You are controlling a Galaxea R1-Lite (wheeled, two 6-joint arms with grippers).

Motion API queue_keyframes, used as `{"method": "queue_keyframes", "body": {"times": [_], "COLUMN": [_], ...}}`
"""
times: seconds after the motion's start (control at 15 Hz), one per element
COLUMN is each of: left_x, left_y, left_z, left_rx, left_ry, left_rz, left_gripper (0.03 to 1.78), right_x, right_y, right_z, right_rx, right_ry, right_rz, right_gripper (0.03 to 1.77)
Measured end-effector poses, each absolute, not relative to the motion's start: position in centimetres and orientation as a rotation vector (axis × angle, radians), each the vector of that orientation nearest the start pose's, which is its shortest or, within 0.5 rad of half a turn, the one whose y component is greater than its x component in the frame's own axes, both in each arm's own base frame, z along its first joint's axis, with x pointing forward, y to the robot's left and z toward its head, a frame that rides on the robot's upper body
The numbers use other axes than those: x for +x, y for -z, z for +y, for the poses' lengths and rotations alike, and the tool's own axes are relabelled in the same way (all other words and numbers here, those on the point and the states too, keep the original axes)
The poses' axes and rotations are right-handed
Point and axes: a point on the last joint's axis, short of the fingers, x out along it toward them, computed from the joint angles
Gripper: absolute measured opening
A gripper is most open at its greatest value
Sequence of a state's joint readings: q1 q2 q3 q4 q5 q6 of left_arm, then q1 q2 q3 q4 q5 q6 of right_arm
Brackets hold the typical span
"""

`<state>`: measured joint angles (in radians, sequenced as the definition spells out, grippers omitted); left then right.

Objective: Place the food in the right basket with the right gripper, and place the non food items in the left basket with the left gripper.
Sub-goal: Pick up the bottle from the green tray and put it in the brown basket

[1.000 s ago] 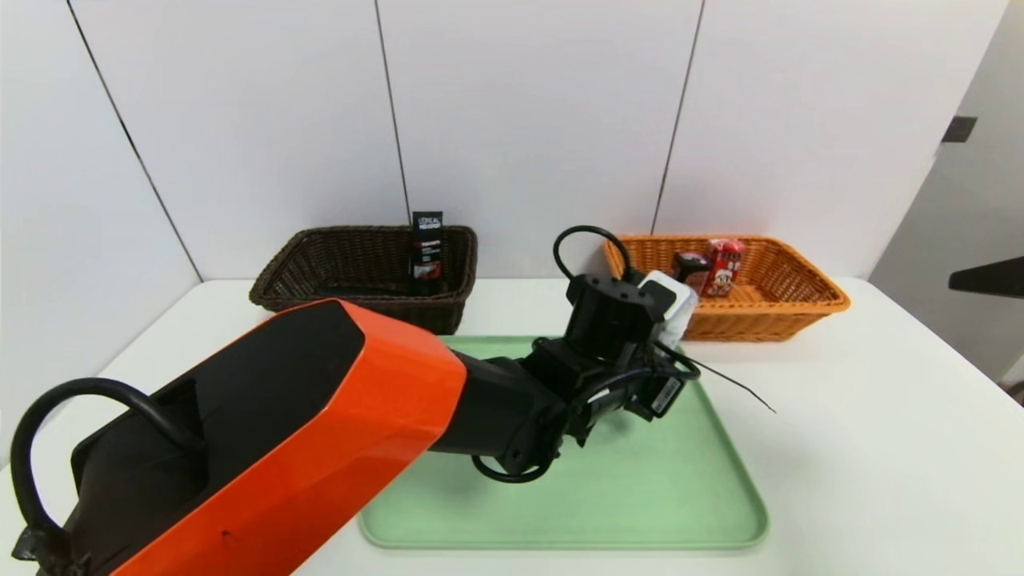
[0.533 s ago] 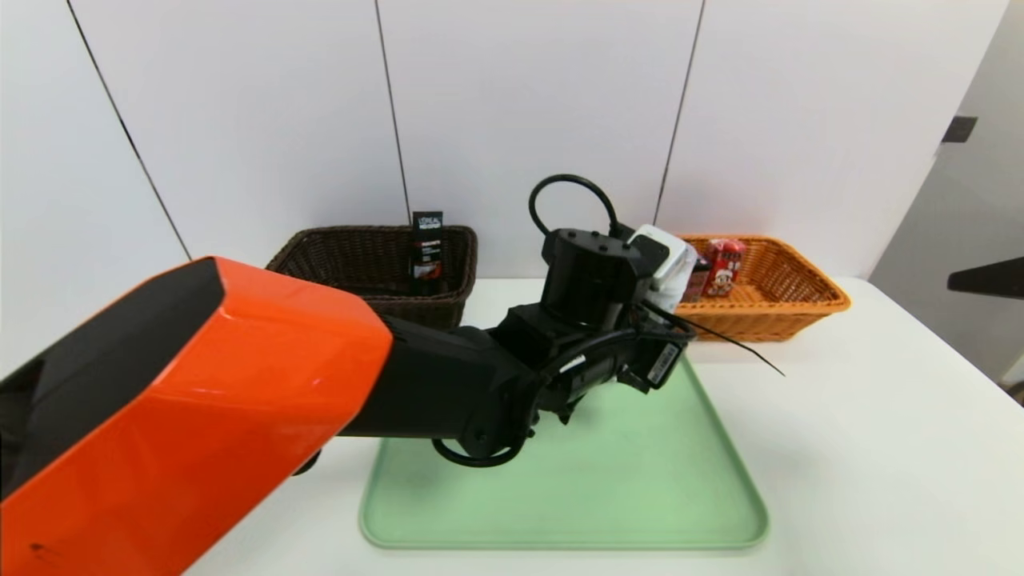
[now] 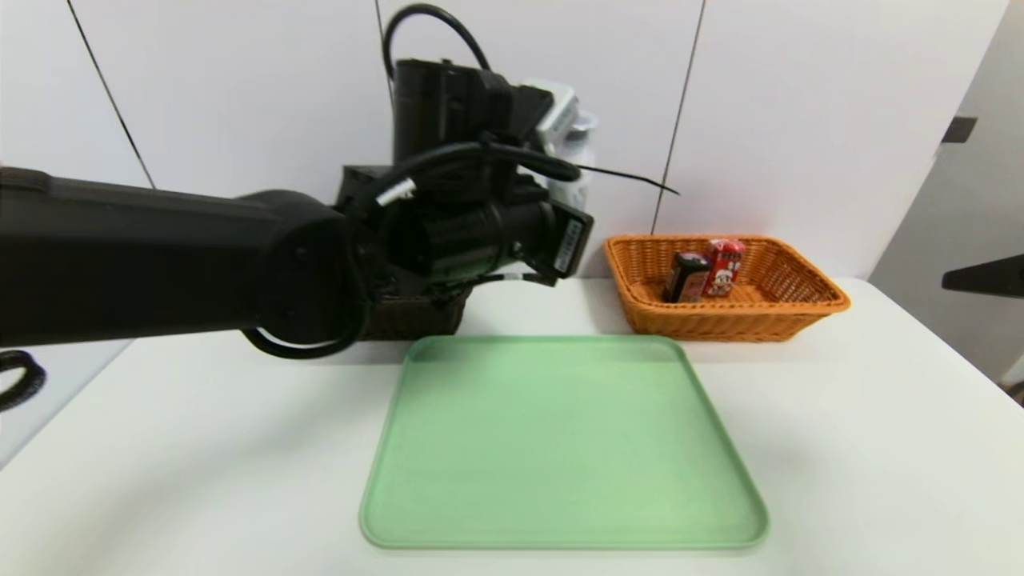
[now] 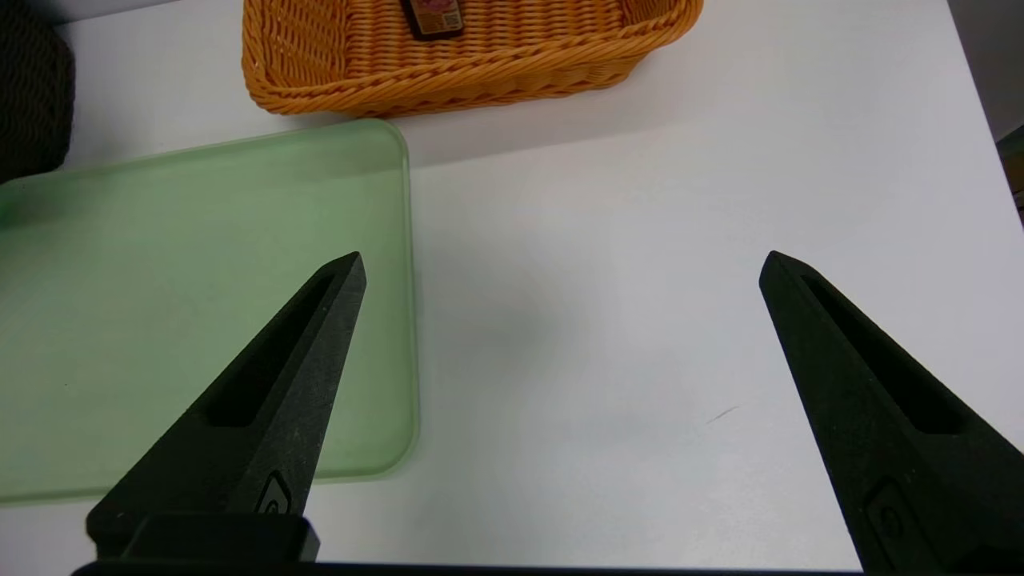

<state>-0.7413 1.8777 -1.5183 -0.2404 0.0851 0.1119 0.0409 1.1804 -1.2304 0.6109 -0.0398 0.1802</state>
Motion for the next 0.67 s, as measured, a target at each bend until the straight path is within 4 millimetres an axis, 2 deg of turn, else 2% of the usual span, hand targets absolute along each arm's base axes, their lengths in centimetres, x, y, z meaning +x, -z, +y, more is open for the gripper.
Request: {"method": "queue_keyframes", "body": {"times": [0.13, 0.33, 0.53, 0.67], "left_x": [29.5, 31.9, 34.5, 36.4], "left_y": [-29.6, -30.3, -29.8, -28.5], "left_z": [-22.4, -17.3, -12.2, -9.3], "left_rx": [0.148, 0.140, 0.131, 0.105], "left_ry": [0.575, 0.422, 0.272, 0.183], "left_rz": [0.067, 0.072, 0.096, 0.134], "left_gripper": [0.60, 0.60, 0.60, 0.60], "right_x": [14.4, 14.4, 14.4, 14.5], "right_y": [-30.7, -30.6, -30.6, -30.6], "right_z": [0.5, 0.6, 0.6, 0.6], "right_rx": [0.152, 0.149, 0.148, 0.144], "right_ry": [0.047, 0.044, 0.042, 0.042], "right_rz": [0.560, 0.564, 0.564, 0.564], "right_gripper": [1.70, 1.70, 1.70, 1.70]}}
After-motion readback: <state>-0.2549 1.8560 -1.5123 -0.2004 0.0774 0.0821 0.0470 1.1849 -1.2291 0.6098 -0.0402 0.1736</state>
